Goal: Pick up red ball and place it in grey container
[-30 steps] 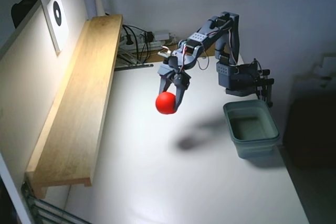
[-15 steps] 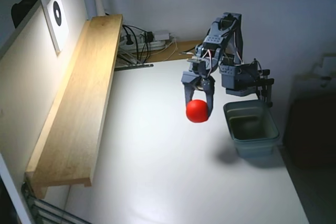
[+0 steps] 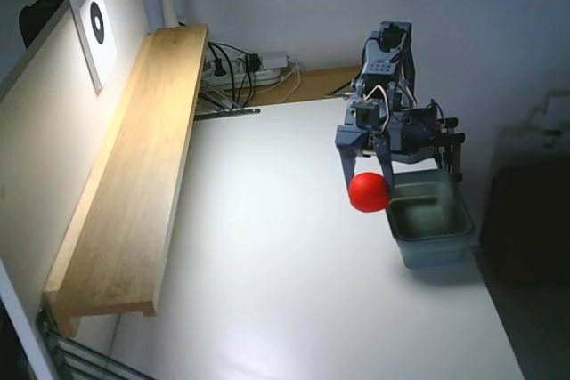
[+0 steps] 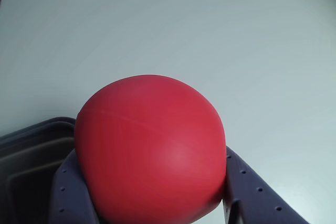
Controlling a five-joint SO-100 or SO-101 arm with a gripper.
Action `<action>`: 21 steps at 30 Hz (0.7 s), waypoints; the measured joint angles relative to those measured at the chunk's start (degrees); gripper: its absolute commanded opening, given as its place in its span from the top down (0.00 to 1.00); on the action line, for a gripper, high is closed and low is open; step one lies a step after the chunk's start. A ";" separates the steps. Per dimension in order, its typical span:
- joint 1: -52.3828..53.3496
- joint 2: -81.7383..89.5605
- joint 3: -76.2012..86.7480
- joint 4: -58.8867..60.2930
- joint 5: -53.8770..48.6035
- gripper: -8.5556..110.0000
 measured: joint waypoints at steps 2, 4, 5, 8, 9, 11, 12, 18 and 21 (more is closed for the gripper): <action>0.35 0.97 1.14 0.18 0.09 0.73; 0.00 3.16 2.90 0.18 0.09 0.73; -0.26 4.22 3.60 0.18 0.09 0.73; 0.00 6.33 5.01 0.70 0.00 0.73; 0.18 6.94 5.45 0.79 0.09 0.73; 0.18 7.91 6.06 1.05 0.09 0.73; 0.09 8.61 6.33 1.05 0.09 0.73; 0.18 9.49 7.03 1.14 0.09 0.73; 0.18 9.49 7.03 1.14 0.09 0.73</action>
